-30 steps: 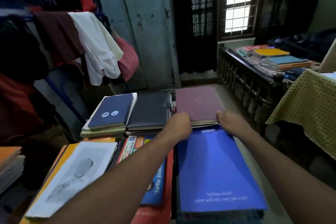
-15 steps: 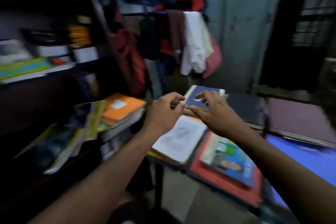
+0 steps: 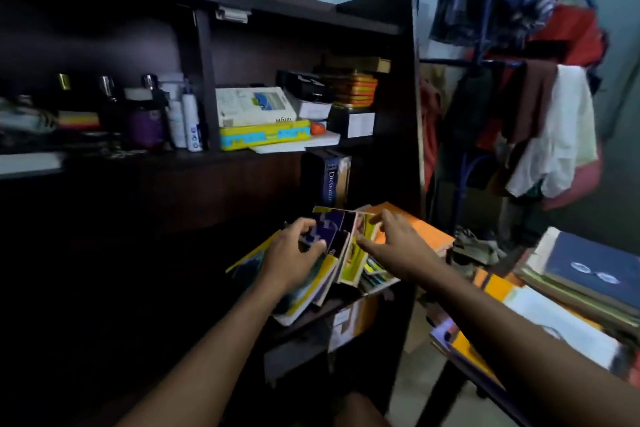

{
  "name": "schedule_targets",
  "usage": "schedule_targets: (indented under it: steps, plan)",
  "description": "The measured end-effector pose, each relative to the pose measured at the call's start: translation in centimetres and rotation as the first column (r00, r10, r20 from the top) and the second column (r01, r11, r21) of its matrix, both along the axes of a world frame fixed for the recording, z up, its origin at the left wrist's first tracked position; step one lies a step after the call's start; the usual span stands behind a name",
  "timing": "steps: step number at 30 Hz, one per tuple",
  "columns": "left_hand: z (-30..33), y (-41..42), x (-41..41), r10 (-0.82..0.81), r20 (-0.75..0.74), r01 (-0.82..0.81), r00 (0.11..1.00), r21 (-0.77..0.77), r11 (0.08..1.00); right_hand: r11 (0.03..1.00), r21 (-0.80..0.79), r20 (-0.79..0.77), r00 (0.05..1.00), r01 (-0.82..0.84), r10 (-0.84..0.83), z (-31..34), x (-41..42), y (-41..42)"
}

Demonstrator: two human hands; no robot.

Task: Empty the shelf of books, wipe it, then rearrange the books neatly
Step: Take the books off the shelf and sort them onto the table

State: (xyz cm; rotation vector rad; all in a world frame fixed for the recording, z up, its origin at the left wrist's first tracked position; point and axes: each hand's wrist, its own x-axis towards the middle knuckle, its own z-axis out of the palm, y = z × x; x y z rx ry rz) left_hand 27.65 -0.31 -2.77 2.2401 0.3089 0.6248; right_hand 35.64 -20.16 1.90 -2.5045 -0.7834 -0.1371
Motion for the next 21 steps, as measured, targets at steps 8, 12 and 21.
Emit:
schedule_targets:
  steps: [8, 12, 21]
  plan:
    - [-3.6, 5.5, 5.8, -0.08, -0.08, 0.09, 0.994, 0.122, 0.988, 0.995, -0.085, 0.057, 0.998, 0.044, -0.039, -0.9, 5.3, 5.9]
    - [-7.1, 9.3, 8.1, 0.033, -0.061, -0.017, 0.998, 0.241, 0.97, 0.96, -0.218, 0.174, 0.975, 0.176, -0.139, 0.7, 10.2, 10.0]
    - [-8.8, 10.5, 9.7, 0.027, -0.09, -0.015, 0.996, 0.133, 0.991, 0.967, -0.125, 0.066, 0.974, 0.221, -0.215, 1.0, 22.7, 19.7]
